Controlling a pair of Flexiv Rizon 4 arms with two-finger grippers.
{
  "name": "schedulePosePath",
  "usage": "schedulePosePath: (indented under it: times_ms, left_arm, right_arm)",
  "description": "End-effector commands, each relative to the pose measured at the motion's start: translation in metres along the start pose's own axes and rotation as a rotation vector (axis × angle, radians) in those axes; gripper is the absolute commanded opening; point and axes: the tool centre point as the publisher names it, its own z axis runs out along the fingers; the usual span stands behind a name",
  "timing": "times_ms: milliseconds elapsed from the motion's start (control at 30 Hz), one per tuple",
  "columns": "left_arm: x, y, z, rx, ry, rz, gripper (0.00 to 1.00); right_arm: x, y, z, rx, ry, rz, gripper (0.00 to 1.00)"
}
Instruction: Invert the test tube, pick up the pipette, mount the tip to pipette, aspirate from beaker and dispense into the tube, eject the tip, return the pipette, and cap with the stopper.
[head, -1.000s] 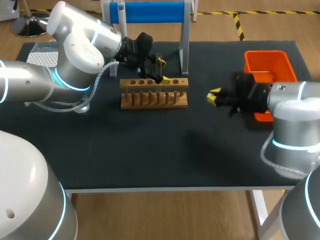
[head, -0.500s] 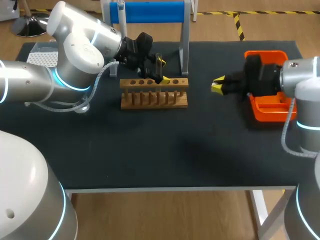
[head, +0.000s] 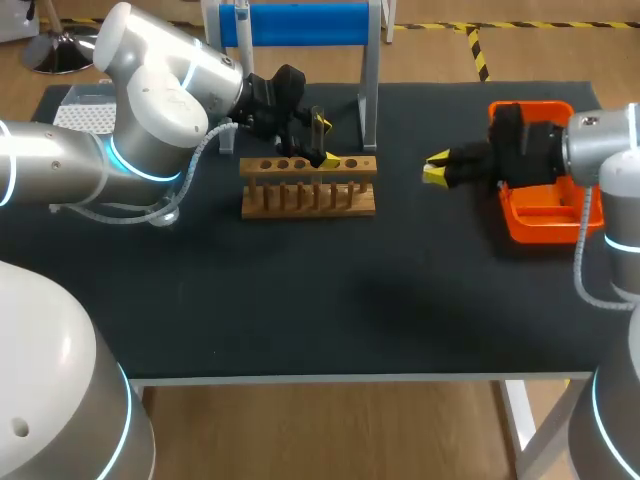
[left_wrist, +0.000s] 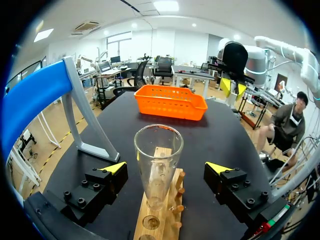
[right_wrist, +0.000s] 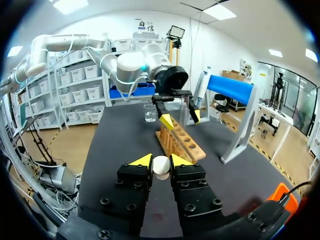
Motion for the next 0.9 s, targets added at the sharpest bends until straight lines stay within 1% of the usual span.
schedulePosePath:
  times_ms: [33,167,300,500,900]
  left_arm:
    - [0.0,-0.001,0.0,-0.004,0.002,-0.001,1.0]
    - [0.0,-0.001,0.0,-0.004,0.002,-0.001,1.0]
    - [0.0,-0.001,0.0,-0.004,0.002,-0.001,1.0]
    - [0.0,-0.001,0.0,-0.004,0.002,-0.001,1.0]
    - [0.0,-0.001,0.0,-0.004,0.002,-0.001,1.0]
  right_arm:
    - [-0.016,0.02,0.021,0.018,0.037,-0.027,0.0]
    - [-0.025,0.039,0.035,0.031,0.06,-0.065,0.0]
    - [-0.031,0.052,0.045,0.056,0.081,-0.094,0.0]
    - [-0.038,0.064,0.06,0.091,0.099,-0.12,0.0]
    - [-0.049,0.086,0.082,0.097,0.104,-0.138,0.0]
